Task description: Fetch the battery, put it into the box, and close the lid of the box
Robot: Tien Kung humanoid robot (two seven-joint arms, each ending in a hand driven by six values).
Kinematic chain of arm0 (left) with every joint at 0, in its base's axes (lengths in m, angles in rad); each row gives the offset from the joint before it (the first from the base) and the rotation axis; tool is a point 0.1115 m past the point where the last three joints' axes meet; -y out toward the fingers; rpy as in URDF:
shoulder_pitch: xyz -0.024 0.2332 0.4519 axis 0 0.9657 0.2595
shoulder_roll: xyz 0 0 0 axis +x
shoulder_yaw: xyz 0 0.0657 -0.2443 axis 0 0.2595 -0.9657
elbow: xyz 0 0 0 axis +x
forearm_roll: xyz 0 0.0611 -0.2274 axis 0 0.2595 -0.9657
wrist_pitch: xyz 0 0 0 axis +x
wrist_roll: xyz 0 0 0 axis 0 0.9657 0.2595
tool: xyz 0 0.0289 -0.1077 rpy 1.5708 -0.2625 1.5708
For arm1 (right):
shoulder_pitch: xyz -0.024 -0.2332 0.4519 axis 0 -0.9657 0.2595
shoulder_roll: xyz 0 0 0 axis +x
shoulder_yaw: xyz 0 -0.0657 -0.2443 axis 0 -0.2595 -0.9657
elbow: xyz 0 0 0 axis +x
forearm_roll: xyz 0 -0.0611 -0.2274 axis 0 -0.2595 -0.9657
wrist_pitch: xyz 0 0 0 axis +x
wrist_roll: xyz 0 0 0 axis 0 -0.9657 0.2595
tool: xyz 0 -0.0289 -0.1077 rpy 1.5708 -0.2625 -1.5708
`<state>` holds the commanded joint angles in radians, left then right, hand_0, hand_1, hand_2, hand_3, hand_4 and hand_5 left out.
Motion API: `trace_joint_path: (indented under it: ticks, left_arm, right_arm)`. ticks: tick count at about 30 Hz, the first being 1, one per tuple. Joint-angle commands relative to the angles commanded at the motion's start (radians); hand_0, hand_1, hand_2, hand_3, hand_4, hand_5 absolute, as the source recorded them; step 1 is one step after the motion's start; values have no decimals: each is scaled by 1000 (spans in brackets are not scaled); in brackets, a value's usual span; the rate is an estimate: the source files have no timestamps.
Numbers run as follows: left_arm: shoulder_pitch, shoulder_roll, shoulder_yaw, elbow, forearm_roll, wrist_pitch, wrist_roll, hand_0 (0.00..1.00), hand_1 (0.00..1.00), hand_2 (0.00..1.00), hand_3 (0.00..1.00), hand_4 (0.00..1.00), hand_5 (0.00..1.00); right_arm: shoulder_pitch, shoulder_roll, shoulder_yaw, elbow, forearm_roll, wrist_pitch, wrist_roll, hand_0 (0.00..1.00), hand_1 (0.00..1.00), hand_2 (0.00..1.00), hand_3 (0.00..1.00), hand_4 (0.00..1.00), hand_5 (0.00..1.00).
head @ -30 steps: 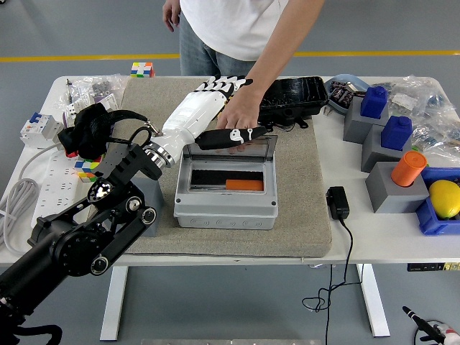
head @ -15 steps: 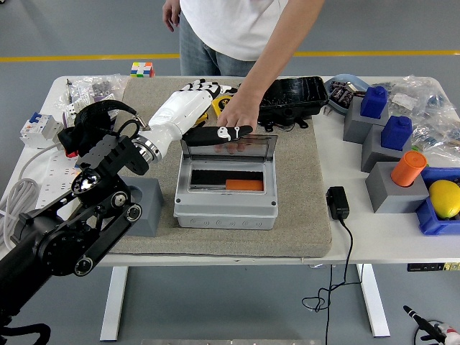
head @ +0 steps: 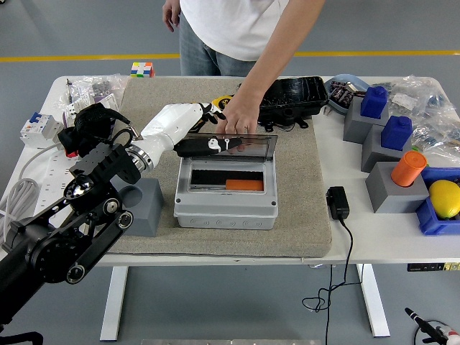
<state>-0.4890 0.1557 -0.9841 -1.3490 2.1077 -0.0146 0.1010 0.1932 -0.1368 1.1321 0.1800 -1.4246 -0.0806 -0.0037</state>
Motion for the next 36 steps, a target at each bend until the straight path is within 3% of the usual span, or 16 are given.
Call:
trace_joint_path:
  ticks: [9, 16, 22, 27, 31, 36]
  left_arm:
    - [16, 16, 6, -44, -8, -28, 21, 505, 648, 658, 664, 998, 998]
    - [34, 51, 23, -94, -33, -84, 48, 507, 649, 657, 659, 998, 998]
    - [60, 82, 21, -170, -37, -110, 60, 508, 650, 659, 657, 998, 998]
    - [83, 120, 38, -255, -50, -122, 74, 506, 648, 657, 659, 998, 998]
    - [106, 176, 95, -343, -71, -139, 92, 515, 650, 657, 661, 998, 998]
    - [114, 230, 188, -379, -85, -140, 92, 518, 652, 657, 662, 998, 998]
  right_arm:
    - [-2, 0, -2, 0, 4, -1, 0, 867, 790, 770, 846, 998, 998]
    - [-2, -2, 4, 0, 1, -1, 1, 867, 791, 770, 846, 998, 998]
    - [0, -4, 9, 0, -2, -1, 0, 867, 790, 770, 846, 998, 998]
    - [2, -5, 11, 0, -1, -2, 1, 867, 790, 770, 846, 998, 998]
    - [2, -6, 12, 0, 0, -2, 1, 867, 790, 770, 846, 998, 998]
    - [3, -8, 11, 0, 2, -3, 2, 866, 790, 770, 846, 998, 998]
